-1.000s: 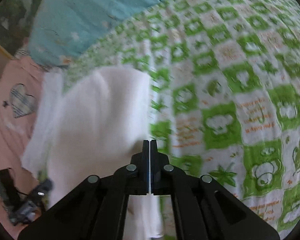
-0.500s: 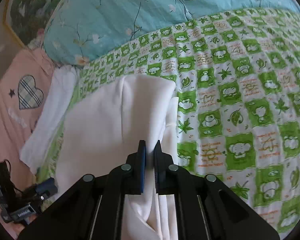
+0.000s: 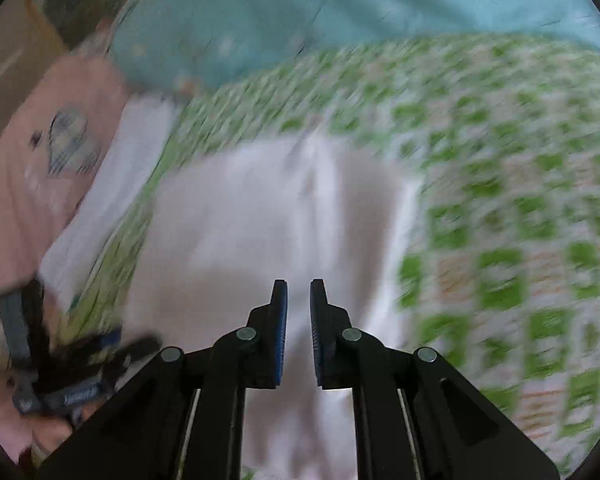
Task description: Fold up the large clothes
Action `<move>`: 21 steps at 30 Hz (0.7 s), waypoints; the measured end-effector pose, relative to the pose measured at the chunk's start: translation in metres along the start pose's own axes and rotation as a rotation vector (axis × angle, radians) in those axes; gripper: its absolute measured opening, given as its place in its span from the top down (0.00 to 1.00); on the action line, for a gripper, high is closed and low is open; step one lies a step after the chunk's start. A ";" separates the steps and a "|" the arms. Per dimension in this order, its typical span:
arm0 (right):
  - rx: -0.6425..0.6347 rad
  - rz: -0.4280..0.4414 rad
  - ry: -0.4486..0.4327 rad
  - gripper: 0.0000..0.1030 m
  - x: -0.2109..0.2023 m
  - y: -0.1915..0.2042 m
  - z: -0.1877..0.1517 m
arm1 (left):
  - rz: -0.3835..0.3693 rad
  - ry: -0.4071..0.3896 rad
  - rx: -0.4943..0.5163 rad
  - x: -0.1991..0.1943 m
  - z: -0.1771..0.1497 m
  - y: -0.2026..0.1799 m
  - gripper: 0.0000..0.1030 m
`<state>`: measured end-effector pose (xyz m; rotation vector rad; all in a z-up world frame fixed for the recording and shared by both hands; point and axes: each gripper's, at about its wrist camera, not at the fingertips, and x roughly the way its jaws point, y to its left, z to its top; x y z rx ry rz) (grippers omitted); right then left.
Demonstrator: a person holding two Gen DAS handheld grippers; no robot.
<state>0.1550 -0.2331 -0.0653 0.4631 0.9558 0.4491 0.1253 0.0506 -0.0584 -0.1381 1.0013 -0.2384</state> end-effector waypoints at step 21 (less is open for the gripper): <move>0.014 -0.074 0.040 0.88 0.006 -0.003 -0.036 | 0.055 -0.010 0.059 -0.016 -0.018 -0.010 0.39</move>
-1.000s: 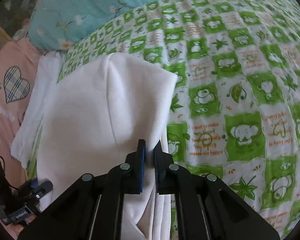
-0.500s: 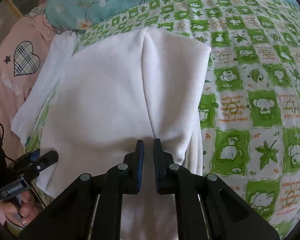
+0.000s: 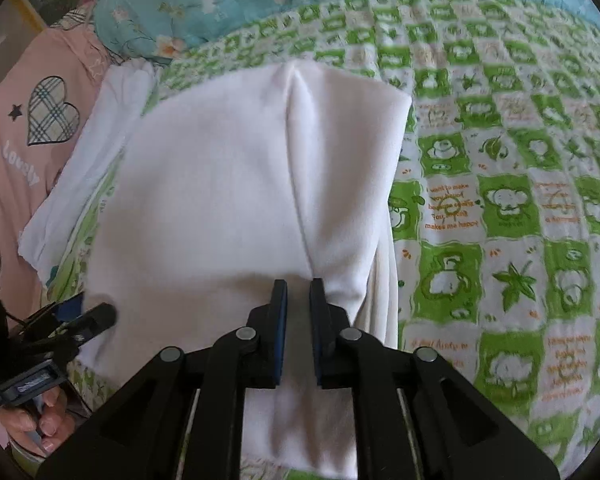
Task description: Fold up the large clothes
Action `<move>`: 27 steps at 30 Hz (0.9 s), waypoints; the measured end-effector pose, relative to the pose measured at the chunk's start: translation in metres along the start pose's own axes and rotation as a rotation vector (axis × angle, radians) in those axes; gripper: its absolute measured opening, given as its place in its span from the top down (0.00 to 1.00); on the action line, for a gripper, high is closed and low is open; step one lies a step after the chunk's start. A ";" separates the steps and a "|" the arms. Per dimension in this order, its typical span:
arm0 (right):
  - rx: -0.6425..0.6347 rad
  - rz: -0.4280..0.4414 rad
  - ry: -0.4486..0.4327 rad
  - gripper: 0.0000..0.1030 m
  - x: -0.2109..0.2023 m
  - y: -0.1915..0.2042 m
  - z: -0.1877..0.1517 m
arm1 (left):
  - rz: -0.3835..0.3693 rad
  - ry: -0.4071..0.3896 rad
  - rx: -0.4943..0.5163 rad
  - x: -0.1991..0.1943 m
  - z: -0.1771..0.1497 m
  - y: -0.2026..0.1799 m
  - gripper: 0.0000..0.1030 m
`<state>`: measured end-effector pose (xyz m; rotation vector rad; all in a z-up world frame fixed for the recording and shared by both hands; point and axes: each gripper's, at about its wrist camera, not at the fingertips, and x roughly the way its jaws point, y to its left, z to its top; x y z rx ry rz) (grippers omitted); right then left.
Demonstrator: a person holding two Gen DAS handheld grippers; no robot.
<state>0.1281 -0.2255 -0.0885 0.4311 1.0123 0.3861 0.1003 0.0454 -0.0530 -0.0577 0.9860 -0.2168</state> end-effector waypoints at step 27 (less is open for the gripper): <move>-0.067 0.014 -0.044 0.61 -0.068 0.022 -0.056 | 0.096 -0.088 0.079 -0.065 -0.043 -0.011 0.29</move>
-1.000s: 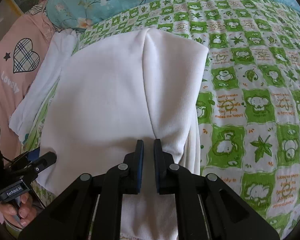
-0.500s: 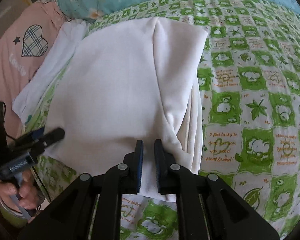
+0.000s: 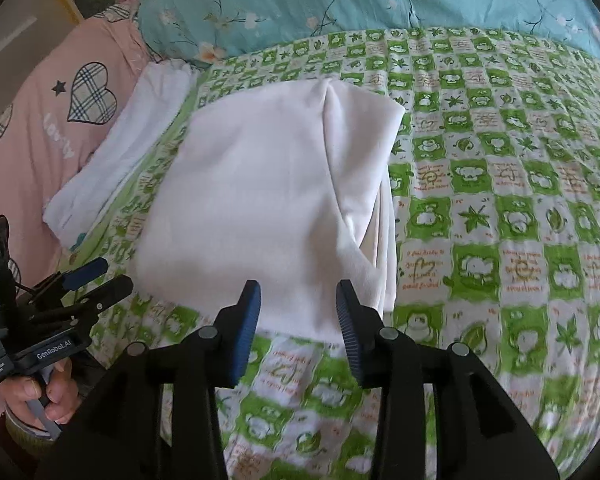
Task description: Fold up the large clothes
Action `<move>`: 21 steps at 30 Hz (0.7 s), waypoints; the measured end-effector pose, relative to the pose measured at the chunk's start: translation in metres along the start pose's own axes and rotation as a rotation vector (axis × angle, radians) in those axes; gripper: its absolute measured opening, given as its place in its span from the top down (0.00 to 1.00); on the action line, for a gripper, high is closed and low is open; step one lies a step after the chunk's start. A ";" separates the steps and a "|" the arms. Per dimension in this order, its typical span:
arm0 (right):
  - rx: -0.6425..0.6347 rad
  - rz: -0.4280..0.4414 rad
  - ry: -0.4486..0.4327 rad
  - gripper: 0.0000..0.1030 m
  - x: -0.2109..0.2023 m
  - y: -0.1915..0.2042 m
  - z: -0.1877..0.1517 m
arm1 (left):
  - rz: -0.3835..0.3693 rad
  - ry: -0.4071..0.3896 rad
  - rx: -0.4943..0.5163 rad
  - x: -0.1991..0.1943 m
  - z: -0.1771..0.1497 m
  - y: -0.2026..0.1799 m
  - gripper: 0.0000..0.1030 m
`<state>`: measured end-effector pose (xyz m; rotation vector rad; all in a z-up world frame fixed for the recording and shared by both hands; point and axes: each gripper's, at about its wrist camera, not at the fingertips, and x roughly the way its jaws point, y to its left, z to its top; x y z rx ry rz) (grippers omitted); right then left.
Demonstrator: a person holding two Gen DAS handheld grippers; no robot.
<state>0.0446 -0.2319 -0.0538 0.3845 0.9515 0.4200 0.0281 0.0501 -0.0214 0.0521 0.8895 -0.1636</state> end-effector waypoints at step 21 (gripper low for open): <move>-0.062 -0.032 -0.024 0.24 -0.047 0.020 -0.049 | 0.133 0.017 0.025 -0.046 -0.027 0.016 0.18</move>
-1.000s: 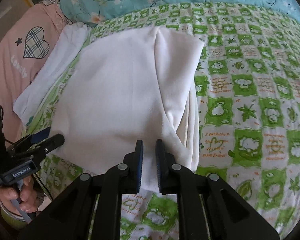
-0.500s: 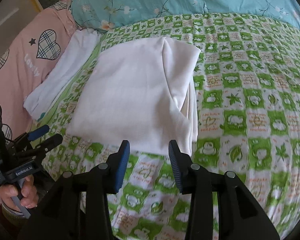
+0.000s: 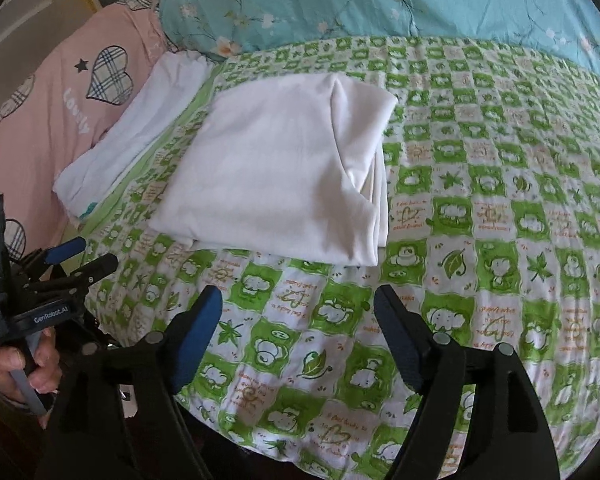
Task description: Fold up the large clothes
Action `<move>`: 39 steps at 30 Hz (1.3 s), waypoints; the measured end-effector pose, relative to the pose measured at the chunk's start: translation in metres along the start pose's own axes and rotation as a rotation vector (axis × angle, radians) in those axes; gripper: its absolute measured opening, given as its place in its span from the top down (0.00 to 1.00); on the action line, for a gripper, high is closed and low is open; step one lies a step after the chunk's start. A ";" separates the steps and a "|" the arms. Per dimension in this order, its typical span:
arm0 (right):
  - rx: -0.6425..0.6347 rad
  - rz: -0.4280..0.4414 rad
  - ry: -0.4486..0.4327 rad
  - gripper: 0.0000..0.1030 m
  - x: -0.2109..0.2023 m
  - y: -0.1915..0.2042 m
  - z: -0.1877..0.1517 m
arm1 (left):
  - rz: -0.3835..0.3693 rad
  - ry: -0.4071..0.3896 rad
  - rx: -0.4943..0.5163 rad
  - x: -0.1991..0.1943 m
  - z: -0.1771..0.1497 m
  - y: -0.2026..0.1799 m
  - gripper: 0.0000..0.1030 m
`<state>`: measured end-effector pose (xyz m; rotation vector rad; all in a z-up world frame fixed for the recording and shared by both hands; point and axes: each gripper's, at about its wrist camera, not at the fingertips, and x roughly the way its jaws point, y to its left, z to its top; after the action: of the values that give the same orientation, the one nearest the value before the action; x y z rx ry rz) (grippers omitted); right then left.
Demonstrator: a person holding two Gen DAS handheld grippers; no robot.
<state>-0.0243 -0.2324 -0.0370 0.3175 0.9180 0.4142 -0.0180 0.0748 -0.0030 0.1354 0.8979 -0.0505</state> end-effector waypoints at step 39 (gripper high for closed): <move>-0.107 0.032 0.011 0.00 0.043 0.012 0.083 | 0.004 -0.005 0.006 0.043 0.084 -0.013 0.03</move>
<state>0.0638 -0.2086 -0.0146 0.2324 0.8984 0.4935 0.0720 0.0505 0.0138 0.1423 0.8922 -0.0501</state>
